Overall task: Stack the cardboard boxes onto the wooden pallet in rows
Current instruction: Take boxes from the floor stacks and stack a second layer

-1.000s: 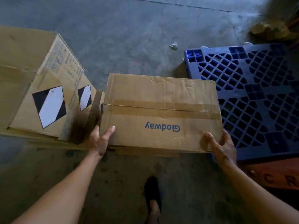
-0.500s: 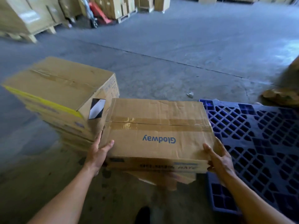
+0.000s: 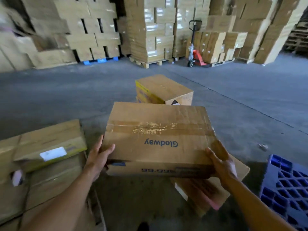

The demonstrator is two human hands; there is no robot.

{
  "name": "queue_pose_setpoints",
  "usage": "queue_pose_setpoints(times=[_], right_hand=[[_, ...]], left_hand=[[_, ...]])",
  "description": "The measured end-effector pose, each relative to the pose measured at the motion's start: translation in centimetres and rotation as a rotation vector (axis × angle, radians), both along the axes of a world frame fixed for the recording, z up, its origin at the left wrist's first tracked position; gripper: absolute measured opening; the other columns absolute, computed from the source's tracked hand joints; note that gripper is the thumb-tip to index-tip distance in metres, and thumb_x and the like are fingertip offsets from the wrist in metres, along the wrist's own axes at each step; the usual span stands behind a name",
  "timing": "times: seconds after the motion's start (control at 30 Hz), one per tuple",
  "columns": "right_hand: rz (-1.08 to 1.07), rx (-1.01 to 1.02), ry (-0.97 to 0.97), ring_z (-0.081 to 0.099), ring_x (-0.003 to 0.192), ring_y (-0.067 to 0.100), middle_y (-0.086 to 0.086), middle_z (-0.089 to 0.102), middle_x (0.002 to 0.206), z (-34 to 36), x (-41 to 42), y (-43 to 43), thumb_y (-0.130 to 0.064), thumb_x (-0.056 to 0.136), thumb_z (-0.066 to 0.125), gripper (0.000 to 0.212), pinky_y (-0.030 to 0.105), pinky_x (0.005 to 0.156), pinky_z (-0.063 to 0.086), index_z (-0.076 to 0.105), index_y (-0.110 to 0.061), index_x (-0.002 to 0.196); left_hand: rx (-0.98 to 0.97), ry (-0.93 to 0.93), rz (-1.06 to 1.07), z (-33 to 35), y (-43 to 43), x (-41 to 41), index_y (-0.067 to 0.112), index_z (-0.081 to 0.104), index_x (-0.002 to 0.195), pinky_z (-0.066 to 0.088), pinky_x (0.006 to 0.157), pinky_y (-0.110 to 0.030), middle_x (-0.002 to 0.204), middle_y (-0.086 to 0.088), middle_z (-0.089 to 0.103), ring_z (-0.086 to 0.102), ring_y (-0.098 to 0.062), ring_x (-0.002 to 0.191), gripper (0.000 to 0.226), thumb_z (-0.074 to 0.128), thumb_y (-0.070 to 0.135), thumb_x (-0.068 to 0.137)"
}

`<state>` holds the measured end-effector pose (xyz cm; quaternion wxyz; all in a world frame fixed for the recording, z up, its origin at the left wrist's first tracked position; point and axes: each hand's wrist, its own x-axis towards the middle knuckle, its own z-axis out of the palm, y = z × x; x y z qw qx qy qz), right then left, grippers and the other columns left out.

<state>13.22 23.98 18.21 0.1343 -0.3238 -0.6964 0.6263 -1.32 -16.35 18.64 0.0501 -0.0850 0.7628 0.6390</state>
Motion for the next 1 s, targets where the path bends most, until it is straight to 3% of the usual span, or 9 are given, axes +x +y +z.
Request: queue_pose_setpoints(times=[0.07, 0.2, 0.37, 0.53, 0.63, 0.73, 0.83, 0.93, 1.0], right_hand=[[0.109, 0.012, 0.007, 0.057, 0.124, 0.033, 0.005, 0.055, 0.142, 1.8, -0.8, -3.0, -0.060, 0.079, 0.072, 0.074, 0.060, 0.100, 0.049, 0.046, -0.037, 0.144], [0.308, -0.010, 0.104, 0.072, 0.089, 0.017, 0.003, 0.070, 0.114, 4.2, -3.0, -9.4, -0.044, 0.085, 0.072, 0.032, 0.035, 0.068, 0.061, 0.066, -0.040, 0.116], [0.373, 0.002, -0.003, 0.063, 0.082, 0.021, 0.016, 0.066, 0.119, 3.6, -7.3, -18.2, -0.044, 0.089, 0.069, 0.057, 0.031, 0.063, 0.047, 0.059, -0.006, 0.130], [0.493, 0.100, 0.022, 0.055, 0.121, 0.029, -0.003, 0.053, 0.133, 1.1, -11.3, -27.2, -0.059, 0.079, 0.070, 0.078, 0.051, 0.094, 0.053, 0.038, -0.041, 0.148], [0.519, 0.065, -0.007, 0.055, 0.123, 0.029, -0.005, 0.056, 0.135, -1.5, -15.1, -33.0, -0.060, 0.074, 0.072, 0.078, 0.058, 0.093, 0.054, 0.042, -0.047, 0.145], [0.520, 0.081, -0.092, 0.054, 0.126, 0.030, -0.009, 0.054, 0.133, -5.5, -20.3, -39.0, -0.066, 0.070, 0.074, 0.081, 0.057, 0.092, 0.055, 0.035, -0.061, 0.141], [0.510, 0.124, -0.146, 0.057, 0.121, 0.030, -0.015, 0.059, 0.130, -10.8, -26.2, -44.4, -0.088, 0.055, 0.070, 0.080, 0.061, 0.094, 0.053, 0.036, -0.077, 0.126], [0.535, 0.176, -0.155, 0.061, 0.100, 0.021, -0.029, 0.060, 0.096, -16.0, -31.4, -49.2, -0.096, 0.051, 0.063, 0.058, 0.060, 0.086, 0.056, 0.040, -0.084, 0.103], [0.537, 0.172, -0.175, 0.063, 0.099, 0.020, -0.029, 0.061, 0.097, -18.8, -33.9, -51.7, -0.094, 0.053, 0.064, 0.059, 0.060, 0.085, 0.057, 0.040, -0.084, 0.106]], left_hand=[[0.051, -0.007, 0.095, 1.4, -3.8, 2.5, 0.055, 0.034, 0.146, 0.054, 0.087, -0.056, 0.145, 0.009, 0.043, 0.050, -0.024, 0.125, 0.078, 0.078, 0.044, 0.082], [0.021, 0.068, 0.274, 3.0, -11.2, 5.8, 0.042, 0.035, 0.151, 0.046, 0.102, -0.060, 0.145, 0.005, 0.044, 0.048, -0.021, 0.123, 0.077, 0.077, 0.030, 0.087], [-0.022, 0.069, 0.438, 2.6, -19.5, 8.0, 0.037, 0.035, 0.153, 0.044, 0.105, -0.058, 0.142, 0.005, 0.043, 0.047, -0.027, 0.127, 0.076, 0.075, 0.025, 0.088], [0.026, -0.001, 0.481, -0.2, -28.0, 8.3, 0.039, 0.038, 0.152, 0.046, 0.102, -0.060, 0.148, -0.004, 0.047, 0.049, -0.037, 0.129, 0.073, 0.071, 0.019, 0.090], [0.049, -0.038, 0.514, -3.0, -33.1, 6.5, 0.035, 0.040, 0.151, 0.048, 0.101, -0.057, 0.149, -0.007, 0.048, 0.052, -0.036, 0.126, 0.074, 0.071, 0.011, 0.088], [0.109, -0.130, 0.567, -6.6, -38.7, 2.7, 0.041, 0.042, 0.148, 0.053, 0.080, -0.047, 0.138, -0.011, 0.056, 0.060, -0.046, 0.104, 0.075, 0.073, 0.011, 0.087], [0.165, -0.259, 0.607, -10.7, -44.6, -2.5, 0.047, 0.035, 0.150, 0.051, 0.073, -0.046, 0.141, 0.000, 0.048, 0.061, -0.027, 0.089, 0.081, 0.076, 0.016, 0.086], [0.158, -0.394, 0.620, -15.5, -49.8, -7.2, 0.047, 0.028, 0.152, 0.052, 0.069, -0.042, 0.154, -0.001, 0.041, 0.058, -0.035, 0.115, 0.085, 0.075, 0.018, 0.088], [0.132, -0.459, 0.621, -18.6, -52.3, -9.7, 0.049, 0.027, 0.152, 0.052, 0.074, -0.044, 0.159, -0.002, 0.035, 0.051, -0.039, 0.127, 0.087, 0.076, 0.021, 0.087]])
